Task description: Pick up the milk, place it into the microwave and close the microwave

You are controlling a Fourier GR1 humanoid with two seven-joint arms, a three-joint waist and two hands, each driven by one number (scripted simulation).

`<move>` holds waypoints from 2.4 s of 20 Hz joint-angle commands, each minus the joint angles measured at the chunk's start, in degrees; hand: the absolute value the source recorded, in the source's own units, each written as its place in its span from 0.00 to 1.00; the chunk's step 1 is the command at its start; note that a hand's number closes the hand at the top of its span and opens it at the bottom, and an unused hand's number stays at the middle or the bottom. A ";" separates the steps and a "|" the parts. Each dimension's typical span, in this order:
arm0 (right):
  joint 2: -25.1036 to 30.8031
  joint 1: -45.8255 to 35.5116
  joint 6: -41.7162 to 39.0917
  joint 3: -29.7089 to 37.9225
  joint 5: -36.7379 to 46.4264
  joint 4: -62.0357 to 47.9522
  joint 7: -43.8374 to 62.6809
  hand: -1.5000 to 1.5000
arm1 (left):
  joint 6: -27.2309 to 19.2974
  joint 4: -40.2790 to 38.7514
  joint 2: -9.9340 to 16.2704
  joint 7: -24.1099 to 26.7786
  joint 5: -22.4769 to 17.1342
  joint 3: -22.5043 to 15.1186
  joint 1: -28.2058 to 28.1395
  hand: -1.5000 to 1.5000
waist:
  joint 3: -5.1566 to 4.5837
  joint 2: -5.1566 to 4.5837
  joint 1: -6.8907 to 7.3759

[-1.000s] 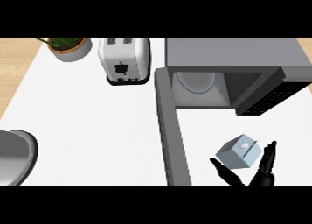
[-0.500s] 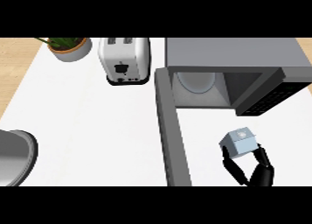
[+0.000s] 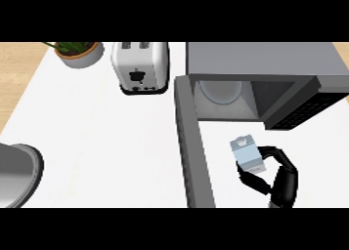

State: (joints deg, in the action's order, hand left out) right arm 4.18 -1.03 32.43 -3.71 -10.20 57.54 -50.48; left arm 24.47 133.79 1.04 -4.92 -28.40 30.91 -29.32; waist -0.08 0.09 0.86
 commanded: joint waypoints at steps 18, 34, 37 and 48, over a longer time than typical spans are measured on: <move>8.77 -17.76 -29.42 -6.45 2.95 1.41 10.65 1.00 | 3.00 1.54 -0.97 -0.72 -5.45 4.20 -0.58 0.00 | 0.06 0.05 -0.37; 3.77 -45.60 -16.39 -3.68 15.22 -21.40 20.53 1.00 | 4.68 -3.01 0.81 -0.35 -5.85 6.77 2.54 0.00 | 0.09 -0.53 1.05; 1.82 -49.63 -12.39 -2.83 16.94 -27.80 20.80 1.00 | 3.84 -1.41 1.43 -2.40 -6.96 7.27 2.13 0.00 | 0.12 -0.59 1.34; 4.82 -60.35 -4.91 2.19 18.60 -44.01 16.79 1.00 | 3.90 -3.39 2.10 -2.92 -5.26 5.31 5.94 0.00 | 0.20 -1.90 3.88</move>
State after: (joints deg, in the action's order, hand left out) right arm 8.32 -56.41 23.79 -3.24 8.06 17.72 -34.77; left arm 29.03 130.34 2.38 -6.86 -33.51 36.24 -24.31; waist 0.29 -1.58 3.66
